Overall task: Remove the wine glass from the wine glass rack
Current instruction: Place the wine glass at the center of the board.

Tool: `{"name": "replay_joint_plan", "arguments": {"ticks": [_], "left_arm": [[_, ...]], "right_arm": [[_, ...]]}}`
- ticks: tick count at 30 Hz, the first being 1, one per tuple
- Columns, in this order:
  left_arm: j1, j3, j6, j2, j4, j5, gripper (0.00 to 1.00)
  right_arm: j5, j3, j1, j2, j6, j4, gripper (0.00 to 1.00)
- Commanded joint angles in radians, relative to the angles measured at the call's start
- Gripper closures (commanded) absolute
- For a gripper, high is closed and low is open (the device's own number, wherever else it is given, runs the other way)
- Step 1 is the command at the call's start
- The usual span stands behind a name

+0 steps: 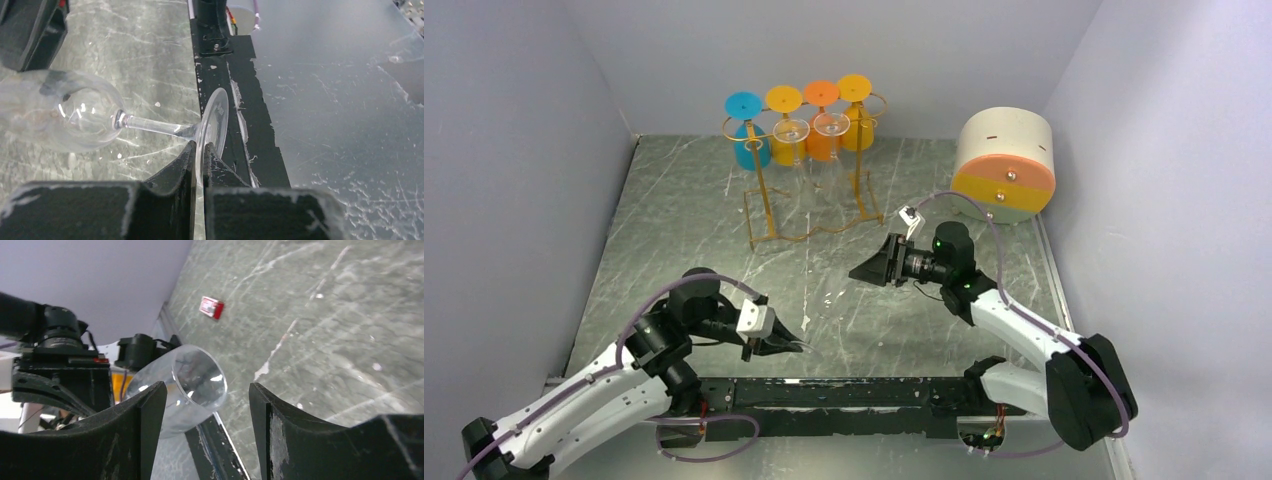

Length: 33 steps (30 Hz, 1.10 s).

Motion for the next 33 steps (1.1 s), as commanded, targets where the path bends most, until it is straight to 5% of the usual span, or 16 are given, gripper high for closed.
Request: {"name": "replay_joint_plan", "arguments": {"ticks": [1, 14, 18, 25, 30, 33], "left_arm": [[-0.007, 0.052, 0.149, 0.003, 0.029, 0.118, 0.93], [-0.006, 0.062, 0.267, -0.060, -0.033, -0.044, 0.93], [-0.006, 0.072, 0.277, -0.058, -0.051, -0.062, 0.93], [-0.007, 0.089, 0.253, -0.034, 0.000, -0.072, 0.93], [-0.005, 0.139, 0.297, 0.048, -0.073, -0.069, 0.93], [-0.005, 0.137, 0.301, 0.071, -0.054, -0.123, 0.93]], "right_arm": [[-0.174, 0.003, 0.001, 0.034, 0.073, 0.229, 0.34], [-0.473, 0.034, 0.008, 0.044, 0.075, 0.243, 0.52], [-0.541, 0.015, 0.023, 0.034, 0.165, 0.360, 0.59], [-0.565, 0.027, 0.080, 0.028, 0.165, 0.378, 0.50], [-0.564, 0.014, 0.082, 0.044, 0.255, 0.476, 0.72], [-0.586, 0.011, 0.082, 0.047, 0.255, 0.482, 0.76]]}}
